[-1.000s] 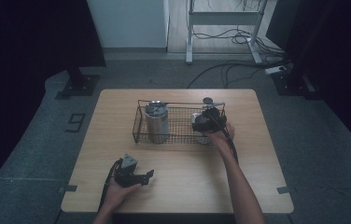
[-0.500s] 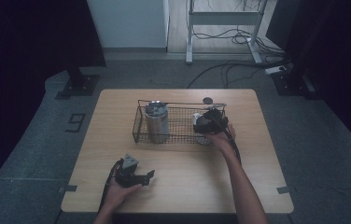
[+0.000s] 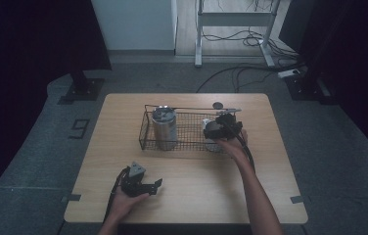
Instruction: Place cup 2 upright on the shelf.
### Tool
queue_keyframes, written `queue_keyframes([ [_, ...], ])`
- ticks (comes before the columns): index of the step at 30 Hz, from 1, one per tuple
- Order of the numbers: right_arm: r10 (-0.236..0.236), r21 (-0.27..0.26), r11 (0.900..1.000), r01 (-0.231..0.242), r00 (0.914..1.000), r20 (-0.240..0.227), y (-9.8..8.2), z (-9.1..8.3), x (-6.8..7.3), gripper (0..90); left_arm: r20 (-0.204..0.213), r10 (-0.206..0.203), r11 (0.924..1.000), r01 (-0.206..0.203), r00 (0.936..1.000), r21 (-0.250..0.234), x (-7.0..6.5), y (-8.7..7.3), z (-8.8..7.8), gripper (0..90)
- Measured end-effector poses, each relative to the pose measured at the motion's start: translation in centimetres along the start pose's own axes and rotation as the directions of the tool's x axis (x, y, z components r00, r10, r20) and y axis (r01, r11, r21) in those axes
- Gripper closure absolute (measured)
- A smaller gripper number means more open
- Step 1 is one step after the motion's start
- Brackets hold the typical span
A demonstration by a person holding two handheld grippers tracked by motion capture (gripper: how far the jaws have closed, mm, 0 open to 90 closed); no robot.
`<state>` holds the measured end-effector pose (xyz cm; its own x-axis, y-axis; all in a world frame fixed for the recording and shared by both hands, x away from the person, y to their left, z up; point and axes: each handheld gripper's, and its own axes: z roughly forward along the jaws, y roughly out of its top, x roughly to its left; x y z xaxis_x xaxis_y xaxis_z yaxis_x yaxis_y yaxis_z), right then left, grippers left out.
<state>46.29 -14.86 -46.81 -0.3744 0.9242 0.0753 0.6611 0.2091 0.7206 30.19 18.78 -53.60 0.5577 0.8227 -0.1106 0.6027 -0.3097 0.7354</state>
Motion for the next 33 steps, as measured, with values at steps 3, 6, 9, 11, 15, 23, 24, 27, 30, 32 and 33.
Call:
queue_keyframes([
  [3,-0.014,-0.035,0.999,0.014,0.9999,0.005,0.0,-0.4,0.0,0.0,-0.002,-0.003,1.0000,0.003,1.0000,-0.005,0.1,0.0,-0.1,14.9],
  [6,-0.008,-0.096,0.995,0.007,0.9999,-0.007,0.2,-1.1,0.2,0.0,-0.004,-0.004,1.0000,0.004,1.0000,-0.003,0.2,0.0,-0.1,14.8],
  [9,-0.011,-0.109,0.994,0.010,0.9999,-0.010,0.3,-1.5,0.2,0.1,-0.004,-0.003,1.0000,0.003,1.0000,-0.004,0.2,0.0,-0.1,14.8],
  [11,-0.009,-0.120,0.993,0.007,0.9999,-0.012,0.4,-1.8,0.3,0.4,-0.004,-0.004,1.0000,0.004,1.0000,-0.005,0.2,0.0,-0.2,14.8],
  [15,-0.009,-0.137,0.991,0.007,0.9999,-0.014,0.3,-2.4,0.2,0.9,-0.006,-0.007,1.0000,0.007,1.0000,-0.006,0.3,0.0,-0.2,14.8],
  [23,-0.009,-0.162,0.987,0.003,0.9994,-0.034,-0.3,-3.4,-0.2,4.1,-0.013,-0.021,0.9997,0.021,0.9997,-0.016,0.7,0.1,-0.5,14.8],
  [24,-0.012,-0.167,0.986,0.006,0.9993,-0.037,-0.4,-3.6,-0.2,4.6,-0.015,-0.021,0.9996,0.021,0.9997,-0.017,0.8,0.1,-0.5,14.8],
  [27,-0.012,-0.178,0.984,0.005,0.9992,-0.039,-0.7,-4.1,-0.4,4.9,-0.014,-0.021,0.9996,0.021,0.9997,-0.016,0.8,0.1,-0.5,14.8],
  [30,-0.012,-0.190,0.982,0.003,0.9990,-0.043,-1.2,-4.7,-0.5,5.6,-0.016,-0.022,0.9996,0.022,0.9996,-0.016,0.8,0.1,-0.5,14.8],
  [32,-0.025,-0.187,0.982,0.018,0.9989,-0.040,-1.6,-5.0,-0.6,6.0,-0.016,-0.025,0.9996,0.024,0.9996,-0.016,0.8,0.0,-0.5,14.8],
  [33,-0.032,-0.192,0.981,0.025,0.9989,-0.035,-1.8,-5.1,-0.5,6.5,-0.018,-0.024,0.9996,0.024,0.9995,-0.016,0.8,0.0,-0.5,14.8],
])
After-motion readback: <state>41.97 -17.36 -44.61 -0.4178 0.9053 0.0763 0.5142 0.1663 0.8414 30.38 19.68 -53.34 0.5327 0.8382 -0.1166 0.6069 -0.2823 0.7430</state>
